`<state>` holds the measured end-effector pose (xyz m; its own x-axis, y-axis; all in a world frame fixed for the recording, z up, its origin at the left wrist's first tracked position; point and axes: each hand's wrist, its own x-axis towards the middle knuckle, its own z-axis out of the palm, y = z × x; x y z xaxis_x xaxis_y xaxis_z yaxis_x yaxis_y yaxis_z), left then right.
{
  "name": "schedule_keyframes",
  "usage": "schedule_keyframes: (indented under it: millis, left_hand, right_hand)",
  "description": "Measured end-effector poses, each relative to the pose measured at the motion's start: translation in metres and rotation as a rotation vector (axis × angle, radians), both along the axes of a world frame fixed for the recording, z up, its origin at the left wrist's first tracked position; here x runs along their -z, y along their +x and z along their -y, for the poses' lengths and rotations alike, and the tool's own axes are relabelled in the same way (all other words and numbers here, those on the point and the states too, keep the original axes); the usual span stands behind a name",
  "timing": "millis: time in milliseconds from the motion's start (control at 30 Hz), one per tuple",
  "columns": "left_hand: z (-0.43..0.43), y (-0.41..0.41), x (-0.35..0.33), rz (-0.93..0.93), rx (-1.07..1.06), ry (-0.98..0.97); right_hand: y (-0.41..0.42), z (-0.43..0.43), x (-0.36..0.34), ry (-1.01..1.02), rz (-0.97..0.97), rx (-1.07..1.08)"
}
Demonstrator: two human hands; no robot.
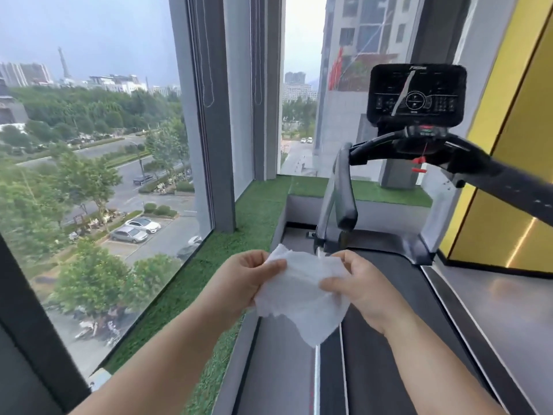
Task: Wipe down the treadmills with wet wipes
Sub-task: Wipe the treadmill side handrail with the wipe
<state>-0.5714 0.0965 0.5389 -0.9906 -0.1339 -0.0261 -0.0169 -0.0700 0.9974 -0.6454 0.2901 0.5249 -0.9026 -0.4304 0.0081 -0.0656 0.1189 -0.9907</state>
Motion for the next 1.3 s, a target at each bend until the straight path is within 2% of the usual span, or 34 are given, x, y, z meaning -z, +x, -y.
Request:
schedule_keyframes:
  millis: [167,267,400,467,533,600,667,733,833,900,967,1067,1133,1300]
  left_hand:
    - [0.032,-0.024,-0.017,0.042,0.080,-0.005]
    - [0.041,-0.039,-0.016,0.086,0.132,-0.017]
    - [0.035,-0.056,-0.011,0.135,0.190,0.007]
    - [0.030,-0.068,-0.003,0.159,0.091,0.030]
    - [0.028,-0.084,0.015,0.147,-0.081,-0.031]
    - [0.023,-0.098,0.035,0.131,-0.217,-0.167]
    - [0.015,-0.109,0.048,0.088,-0.349,-0.172]
    - [0.010,-0.120,0.053,0.034,-0.479,-0.119]
    - [0.014,-0.134,0.064,-0.008,-0.641,-0.319]
    - [0.024,-0.141,0.077,0.012,-0.650,-0.388]
    - [0.034,-0.146,0.094,0.072,-0.549,-0.439]
    - [0.042,-0.151,0.113,0.282,-0.253,-0.524]
    - [0.044,-0.156,0.115,0.363,-0.129,-0.474]
    - [0.036,-0.187,0.082,0.086,0.392,-0.097]
  right_hand:
    - [-0.022,-0.004,0.039,-0.169,0.283,0.190]
    - [-0.025,-0.013,0.061,-0.387,0.486,0.204]
    - [-0.033,-0.006,0.070,-0.585,0.624,0.222]
    - [-0.042,0.001,0.068,-0.685,0.693,0.308]
    - [-0.054,0.008,0.065,-0.742,0.733,0.428]
    - [-0.067,0.012,0.065,-0.666,0.692,0.569]
    - [-0.077,0.016,0.063,-0.503,0.575,0.636]
    - [-0.085,0.019,0.060,-0.348,0.453,0.586]
    - [-0.095,0.016,0.055,-0.223,0.369,0.496]
    - [-0.100,0.012,0.049,-0.227,0.370,0.474]
    - [-0.107,0.009,0.044,-0.276,0.388,0.413]
    - [-0.119,0.011,0.035,-0.354,0.416,0.232]
    - [-0.129,0.016,0.025,-0.391,0.436,0.085]
    - [-0.157,0.038,0.002,-0.249,0.432,-0.124]
